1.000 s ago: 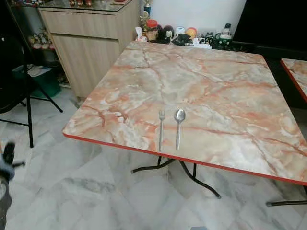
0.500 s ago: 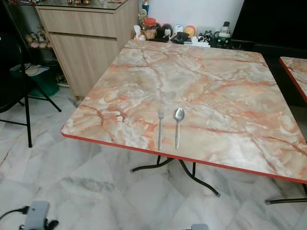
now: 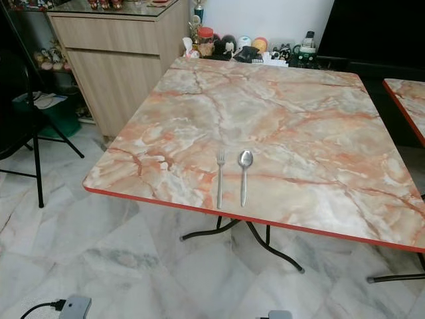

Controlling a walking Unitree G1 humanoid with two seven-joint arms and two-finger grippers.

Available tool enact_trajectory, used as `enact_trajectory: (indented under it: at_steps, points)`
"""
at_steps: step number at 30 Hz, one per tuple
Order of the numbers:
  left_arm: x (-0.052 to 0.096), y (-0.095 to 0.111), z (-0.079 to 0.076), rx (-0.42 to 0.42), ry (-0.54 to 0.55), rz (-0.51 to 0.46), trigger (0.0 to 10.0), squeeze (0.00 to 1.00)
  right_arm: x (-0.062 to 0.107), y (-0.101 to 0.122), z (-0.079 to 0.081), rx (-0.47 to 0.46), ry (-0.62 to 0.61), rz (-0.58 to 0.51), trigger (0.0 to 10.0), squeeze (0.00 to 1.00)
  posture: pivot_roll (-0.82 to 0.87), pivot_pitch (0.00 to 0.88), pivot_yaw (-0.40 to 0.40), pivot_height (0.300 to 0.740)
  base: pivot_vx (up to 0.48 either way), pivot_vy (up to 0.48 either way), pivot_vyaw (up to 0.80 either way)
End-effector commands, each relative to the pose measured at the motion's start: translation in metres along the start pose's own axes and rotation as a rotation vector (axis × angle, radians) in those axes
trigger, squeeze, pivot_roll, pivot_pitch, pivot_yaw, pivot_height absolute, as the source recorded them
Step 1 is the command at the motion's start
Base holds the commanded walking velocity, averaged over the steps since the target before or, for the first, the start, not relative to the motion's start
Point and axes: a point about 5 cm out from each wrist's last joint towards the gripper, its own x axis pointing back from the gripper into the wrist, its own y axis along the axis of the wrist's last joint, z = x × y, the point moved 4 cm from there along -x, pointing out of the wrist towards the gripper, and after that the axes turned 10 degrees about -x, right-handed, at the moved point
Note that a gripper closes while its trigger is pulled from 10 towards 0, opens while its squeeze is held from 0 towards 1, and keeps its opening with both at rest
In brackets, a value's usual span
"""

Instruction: Setting the table

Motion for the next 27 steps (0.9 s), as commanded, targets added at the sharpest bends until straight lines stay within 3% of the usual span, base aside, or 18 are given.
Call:
enact_trajectory:
  at_steps: [1, 3, 4, 5, 7, 18, 19, 20, 27]
  points:
    - [0.0012, -0.0135, -0.0062, -0.012, -0.013, 0.044, 10.0, 0.00, 0.0012, -0.0045, -0.0022, -0.040, -0.006, 0.008, 10.0, 0.00, 0.07, 0.050, 0.025, 0.740, 0.000, 0.000, 0.00]
    - [0.0009, -0.0132, -0.0070, -0.001, -0.009, 0.044, 10.0, 0.00, 0.0012, -0.0039, -0.0031, -0.046, -0.008, 0.004, 10.0, 0.00, 0.07, 0.047, 0.024, 0.740, 0.000, 0.000, 0.00]
    - [0.0007, -0.0129, -0.0076, 0.003, -0.007, 0.045, 10.0, 0.00, 0.0013, -0.0041, -0.0042, -0.041, -0.012, 0.004, 10.0, 0.44, 0.07, 0.045, 0.022, 0.740, 0.000, 0.000, 0.00]
    - [0.0007, -0.0129, -0.0076, 0.003, -0.007, 0.045, 10.0, 0.00, 0.0013, -0.0041, -0.0042, -0.041, -0.012, 0.004, 10.0, 0.44, 0.07, 0.045, 0.022, 0.740, 0.000, 0.000, 0.00]
    - [0.0005, -0.0132, -0.0095, -0.003, -0.012, 0.044, 10.0, 0.00, 0.0018, -0.0048, -0.0074, -0.048, -0.023, 0.000, 10.0, 1.00, 0.06, 0.038, 0.020, 0.740, 0.000, 0.000, 0.00]
    - [0.0015, -0.0183, -0.0112, 0.000, -0.013, 0.051, 10.0, 0.00, 0.0023, -0.0053, -0.0109, -0.069, -0.034, -0.005, 10.0, 1.00, 0.06, 0.022, 0.019, 0.740, 0.000, 0.000, 0.00]
    - [0.0016, -0.0190, -0.0123, 0.002, -0.013, 0.051, 10.0, 0.00, 0.0024, -0.0060, -0.0097, -0.063, -0.032, -0.003, 10.0, 0.35, 0.06, 0.020, 0.019, 0.740, 0.000, 0.000, 0.00]
    - [0.0017, -0.0195, -0.0129, 0.002, -0.013, 0.051, 10.0, 0.00, 0.0026, -0.0067, -0.0091, -0.061, -0.030, -0.001, 10.0, 0.00, 0.06, 0.015, 0.019, 0.740, 0.000, 0.000, 0.00]
    - [0.0021, -0.0205, -0.0140, -0.021, -0.018, 0.047, 10.0, 0.00, 0.0034, -0.0091, -0.0089, -0.061, -0.032, 0.000, 10.0, 0.00, 0.06, 0.005, 0.026, 0.740, 0.000, 0.000, 0.00]
